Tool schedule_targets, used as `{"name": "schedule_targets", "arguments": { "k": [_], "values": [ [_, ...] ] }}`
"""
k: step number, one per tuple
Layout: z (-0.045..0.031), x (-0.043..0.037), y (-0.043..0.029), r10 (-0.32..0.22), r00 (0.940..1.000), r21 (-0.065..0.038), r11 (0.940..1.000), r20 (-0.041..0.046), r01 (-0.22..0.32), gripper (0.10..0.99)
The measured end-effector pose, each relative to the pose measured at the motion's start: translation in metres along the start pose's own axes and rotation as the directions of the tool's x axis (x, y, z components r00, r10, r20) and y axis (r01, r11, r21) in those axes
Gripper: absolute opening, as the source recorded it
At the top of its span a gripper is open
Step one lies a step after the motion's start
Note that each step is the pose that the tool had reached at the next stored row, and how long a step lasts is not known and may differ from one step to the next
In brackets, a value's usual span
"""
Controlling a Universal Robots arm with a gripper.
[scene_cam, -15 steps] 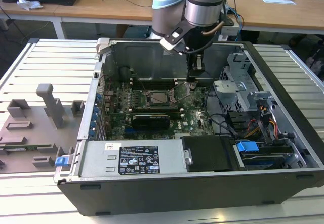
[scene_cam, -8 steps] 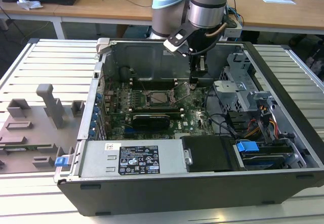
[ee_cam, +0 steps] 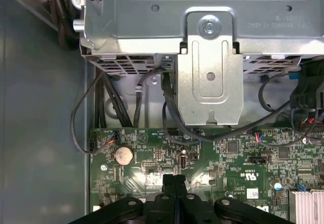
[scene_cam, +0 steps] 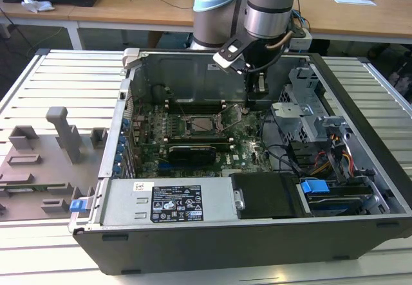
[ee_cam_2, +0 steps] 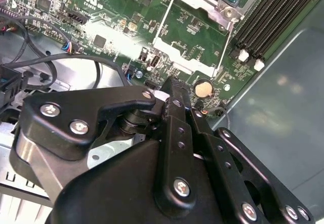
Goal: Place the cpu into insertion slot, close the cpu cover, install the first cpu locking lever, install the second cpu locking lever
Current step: 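Close the cpu cover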
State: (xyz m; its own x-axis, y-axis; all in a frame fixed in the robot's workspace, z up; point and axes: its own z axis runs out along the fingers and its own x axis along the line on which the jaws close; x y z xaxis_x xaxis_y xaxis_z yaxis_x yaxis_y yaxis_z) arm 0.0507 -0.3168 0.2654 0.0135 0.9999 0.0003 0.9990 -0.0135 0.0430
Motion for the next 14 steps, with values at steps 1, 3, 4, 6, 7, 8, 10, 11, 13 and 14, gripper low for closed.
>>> {"name": "schedule_targets", "arguments": {
  "k": [1, 3, 4, 6, 7, 8, 10, 11, 13, 14],
  "values": [
    [0.0008, 0.0000, 0.0004, 0.000, 1.0000, 0.000, 1.0000, 0.0001, 0.000, 0.106],
    [0.0027, 0.0000, 0.0010, 0.000, 1.0000, 0.000, 1.0000, 0.0001, 0.000, 0.106],
    [0.0035, 0.0000, 0.0012, 0.000, 1.0000, 0.000, 1.0000, 0.0002, 0.000, 0.106],
    [0.0045, 0.0000, 0.0014, 0.000, 1.0000, 0.000, 1.0000, 0.0002, 0.000, 0.106],
    [0.0051, 0.0000, 0.0015, 0.000, 1.0000, 0.000, 1.0000, 0.0002, 0.000, 0.106],
    [0.0065, 0.0000, 0.0016, 0.000, 1.0000, 0.000, 1.0000, 0.0002, 0.000, 0.106],
    [0.0081, 0.0000, 0.0016, 0.000, 1.0000, 0.000, 1.0000, 0.0001, 0.000, 0.106],
    [0.0087, 0.0000, 0.0016, 0.000, 1.0000, 0.000, 1.0000, 0.0001, 0.000, 0.106],
    [0.0109, 0.0000, 0.0015, 0.000, 1.0000, 0.000, 1.0000, 0.0002, 0.000, 0.106],
    [0.0118, 0.0000, 0.0015, 0.000, 1.0000, 0.000, 1.0000, 0.0002, 0.000, 0.106]
  ]
}}
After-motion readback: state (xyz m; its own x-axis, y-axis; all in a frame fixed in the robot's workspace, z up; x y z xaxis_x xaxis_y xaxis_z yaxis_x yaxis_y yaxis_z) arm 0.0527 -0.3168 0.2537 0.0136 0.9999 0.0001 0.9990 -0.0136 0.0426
